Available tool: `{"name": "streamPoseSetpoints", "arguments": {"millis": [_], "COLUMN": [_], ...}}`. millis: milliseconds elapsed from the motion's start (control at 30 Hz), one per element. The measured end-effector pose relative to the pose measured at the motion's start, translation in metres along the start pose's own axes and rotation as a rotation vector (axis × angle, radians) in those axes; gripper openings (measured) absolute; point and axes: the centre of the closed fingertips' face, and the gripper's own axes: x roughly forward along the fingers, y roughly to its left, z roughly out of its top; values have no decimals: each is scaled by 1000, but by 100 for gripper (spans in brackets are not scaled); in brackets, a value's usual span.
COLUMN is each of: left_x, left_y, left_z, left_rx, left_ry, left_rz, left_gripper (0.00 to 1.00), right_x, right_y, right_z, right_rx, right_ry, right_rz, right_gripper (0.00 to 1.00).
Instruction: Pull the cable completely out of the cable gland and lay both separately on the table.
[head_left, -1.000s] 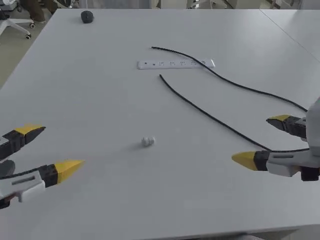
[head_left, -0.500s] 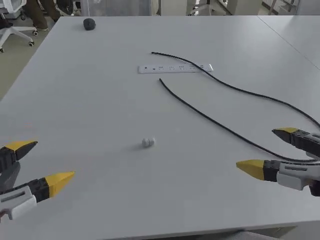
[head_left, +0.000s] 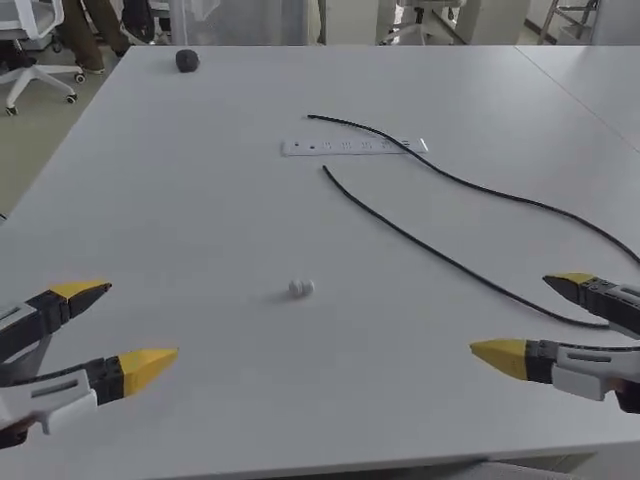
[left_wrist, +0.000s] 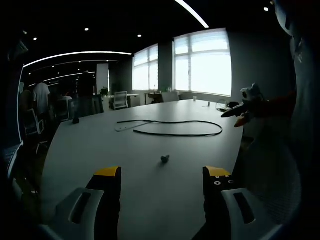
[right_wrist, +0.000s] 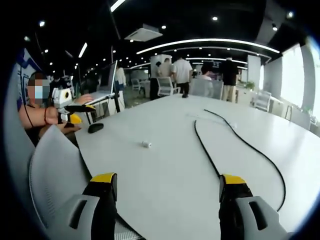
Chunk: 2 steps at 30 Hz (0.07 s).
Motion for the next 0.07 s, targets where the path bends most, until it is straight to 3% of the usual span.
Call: {"name": "streamPoseSetpoints", "arguments": {"millis": [67], "left_x": [1], "left_y": [-2], "left_z": [1], "left_rx": [3], "left_ry": [-1], "left_rz": [-2], "left_gripper": [67], "right_x": [0], "right_y": [0], "right_z": [-1], "right_rx": [-15], "right_ry": [7], "right_rz": [-1], "right_gripper": [84]}}
